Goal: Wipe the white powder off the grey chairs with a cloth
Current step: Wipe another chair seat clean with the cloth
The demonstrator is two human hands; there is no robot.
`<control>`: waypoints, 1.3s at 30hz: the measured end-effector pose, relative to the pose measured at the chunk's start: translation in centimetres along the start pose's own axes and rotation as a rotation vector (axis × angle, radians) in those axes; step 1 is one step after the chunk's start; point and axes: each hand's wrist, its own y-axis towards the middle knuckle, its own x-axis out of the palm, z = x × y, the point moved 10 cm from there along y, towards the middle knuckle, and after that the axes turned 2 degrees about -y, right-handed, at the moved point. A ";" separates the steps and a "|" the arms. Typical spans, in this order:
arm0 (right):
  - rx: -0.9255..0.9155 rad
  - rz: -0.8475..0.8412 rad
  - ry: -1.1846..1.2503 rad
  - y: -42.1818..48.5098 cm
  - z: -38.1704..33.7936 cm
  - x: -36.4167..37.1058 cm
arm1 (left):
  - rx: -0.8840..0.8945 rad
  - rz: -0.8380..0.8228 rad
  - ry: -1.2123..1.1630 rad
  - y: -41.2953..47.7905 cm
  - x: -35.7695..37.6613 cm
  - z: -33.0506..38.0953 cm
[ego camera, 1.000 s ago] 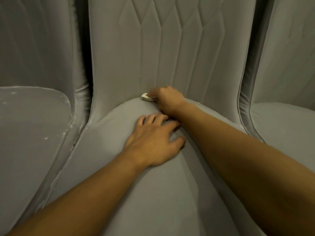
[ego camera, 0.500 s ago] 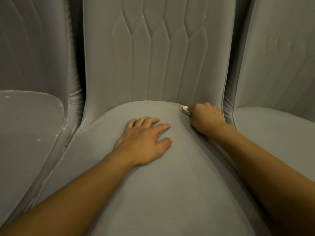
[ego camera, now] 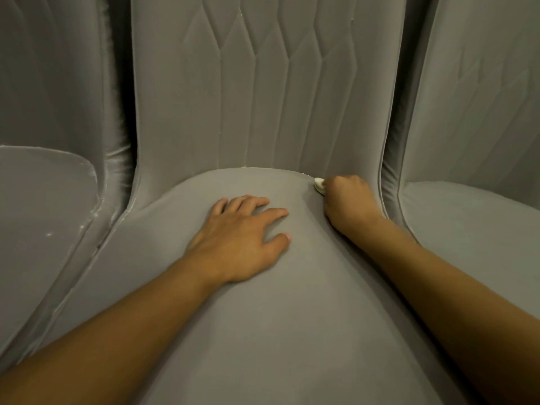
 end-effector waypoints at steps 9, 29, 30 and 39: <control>-0.224 -0.056 0.130 6.3 -9.2 2.6 | 0.010 0.060 0.015 0.3 -0.5 0.1; 0.105 -0.066 -0.039 2.0 0.7 -0.6 | 0.003 0.048 -0.040 0.2 -0.3 -0.1; 0.085 -0.060 -0.007 2.4 -0.3 -0.3 | 0.004 0.050 -0.037 0.1 -0.4 -0.1; -0.163 -0.055 0.177 8.1 -12.6 2.3 | 0.024 0.096 -0.006 0.3 -0.9 0.3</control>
